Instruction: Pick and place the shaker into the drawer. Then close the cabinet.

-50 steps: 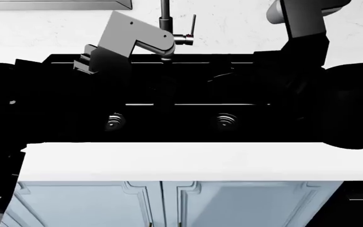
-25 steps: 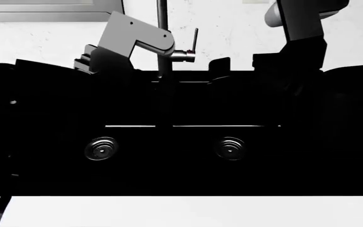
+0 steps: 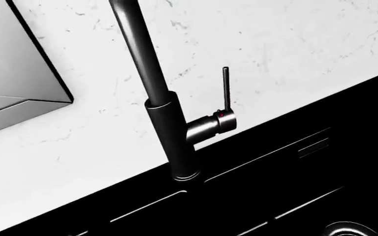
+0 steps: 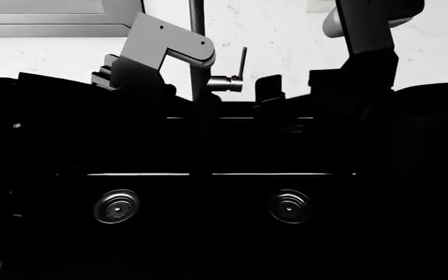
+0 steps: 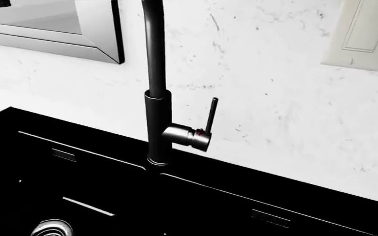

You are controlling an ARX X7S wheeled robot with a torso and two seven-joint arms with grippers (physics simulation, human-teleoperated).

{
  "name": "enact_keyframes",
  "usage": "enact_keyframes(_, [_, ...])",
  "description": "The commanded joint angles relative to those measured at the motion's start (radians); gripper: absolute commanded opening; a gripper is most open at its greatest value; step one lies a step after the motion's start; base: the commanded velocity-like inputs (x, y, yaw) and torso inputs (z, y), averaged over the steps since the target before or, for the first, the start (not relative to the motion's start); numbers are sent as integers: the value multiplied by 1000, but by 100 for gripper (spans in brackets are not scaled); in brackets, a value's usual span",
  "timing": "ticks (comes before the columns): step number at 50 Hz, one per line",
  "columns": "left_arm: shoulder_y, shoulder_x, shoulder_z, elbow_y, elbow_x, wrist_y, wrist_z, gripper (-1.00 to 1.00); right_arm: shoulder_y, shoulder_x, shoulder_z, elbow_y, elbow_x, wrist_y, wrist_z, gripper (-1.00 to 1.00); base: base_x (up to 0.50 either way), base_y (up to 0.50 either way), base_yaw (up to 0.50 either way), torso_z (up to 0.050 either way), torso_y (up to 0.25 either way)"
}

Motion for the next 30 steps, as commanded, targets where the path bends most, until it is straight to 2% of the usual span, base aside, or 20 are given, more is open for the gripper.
enact_keyframes(1, [1,-3,4,-1,2,8,5,100,-7,-1,-3,-1,-4,-3,0,100,500,0,0,0,0])
enact_keyframes(10, [6,-9,3,4,1,16,4,100,-8,6,7,-10,-15,-16,5,100,55,0,0,0,1])
enact_keyframes(30, [43,-78,-35,99,-125,-12,-127,100,12,2,13,-19,3,-13,24,100,0,0,0,0,0])
